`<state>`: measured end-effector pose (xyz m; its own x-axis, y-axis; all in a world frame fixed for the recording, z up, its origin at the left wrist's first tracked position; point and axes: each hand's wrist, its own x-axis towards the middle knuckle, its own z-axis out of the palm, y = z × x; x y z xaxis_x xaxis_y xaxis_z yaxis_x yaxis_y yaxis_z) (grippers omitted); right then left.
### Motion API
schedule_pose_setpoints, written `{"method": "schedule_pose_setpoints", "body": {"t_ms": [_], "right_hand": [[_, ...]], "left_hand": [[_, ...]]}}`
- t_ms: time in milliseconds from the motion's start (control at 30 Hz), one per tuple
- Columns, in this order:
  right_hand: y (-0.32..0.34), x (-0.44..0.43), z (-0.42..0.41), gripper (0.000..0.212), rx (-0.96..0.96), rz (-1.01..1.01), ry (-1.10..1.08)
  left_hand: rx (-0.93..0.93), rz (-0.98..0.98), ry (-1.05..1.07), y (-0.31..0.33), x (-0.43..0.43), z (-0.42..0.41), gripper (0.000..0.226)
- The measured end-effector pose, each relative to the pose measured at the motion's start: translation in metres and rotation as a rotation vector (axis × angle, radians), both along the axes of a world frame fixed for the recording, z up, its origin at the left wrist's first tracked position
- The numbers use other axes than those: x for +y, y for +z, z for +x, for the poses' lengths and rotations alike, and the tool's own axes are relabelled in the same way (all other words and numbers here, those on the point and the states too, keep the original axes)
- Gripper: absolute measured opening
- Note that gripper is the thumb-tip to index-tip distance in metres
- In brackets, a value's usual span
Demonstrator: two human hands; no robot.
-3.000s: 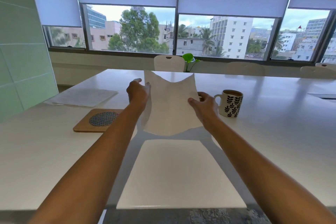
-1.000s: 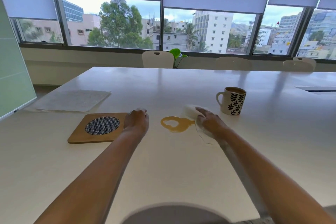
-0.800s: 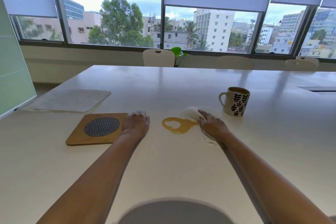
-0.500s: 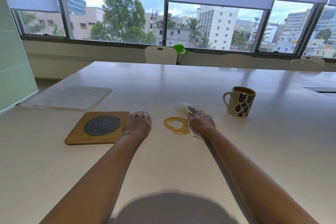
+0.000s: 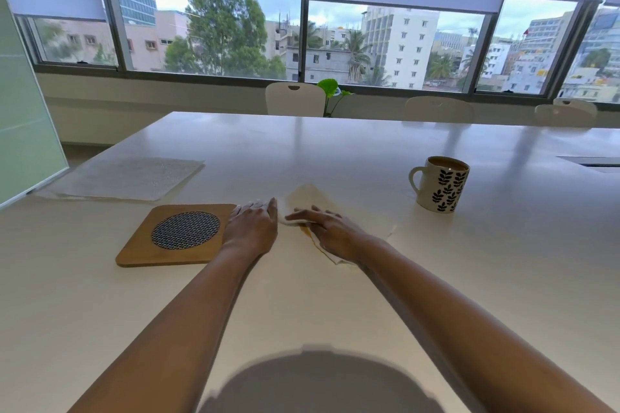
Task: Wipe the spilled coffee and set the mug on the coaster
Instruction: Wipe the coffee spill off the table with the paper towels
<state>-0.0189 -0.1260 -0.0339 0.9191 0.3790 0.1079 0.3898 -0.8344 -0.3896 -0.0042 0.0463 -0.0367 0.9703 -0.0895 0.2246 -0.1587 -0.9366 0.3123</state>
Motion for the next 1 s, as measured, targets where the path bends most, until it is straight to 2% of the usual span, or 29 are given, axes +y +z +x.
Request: {"method": "schedule_pose_setpoints", "body": {"t_ms": [167,367,500,667,800,833,867,933,1000], "right_hand": [[0.005,-0.004,-0.02,0.041,0.015,-0.009,0.178],[0.011,-0.012,-0.051,0.042,0.046,0.007,0.329],[0.012,-0.028,-0.066,0.041,0.048,-0.015,0.366],[0.011,-0.059,-0.068,0.042,0.039,0.006,0.296],[0.007,-0.081,-0.064,0.042,0.015,0.023,0.087],[0.009,-0.081,-0.061,0.042,0.015,0.081,0.002],[0.012,-0.081,-0.06,0.042,0.028,0.231,-0.082],[0.024,-0.077,-0.057,0.043,0.066,0.69,-0.209],[0.038,-0.076,-0.053,0.043,0.046,1.021,-0.345]], "left_hand": [[-0.024,-0.011,0.022,0.001,0.0,-0.001,0.061],[-0.001,-0.078,0.044,0.004,0.002,0.0,0.081],[-0.005,-0.061,0.032,0.004,0.003,-0.001,0.075],[-0.002,-0.051,0.04,0.007,0.002,-0.009,0.059],[0.027,-0.148,0.056,0.007,0.001,-0.016,0.047],[0.031,-0.16,0.063,0.008,0.001,-0.016,0.046],[0.03,-0.169,0.073,0.009,0.001,-0.017,0.047],[0.007,-0.205,0.075,0.01,0.0,-0.018,0.046],[-0.045,-0.233,0.054,0.012,0.001,-0.018,0.047]]}}
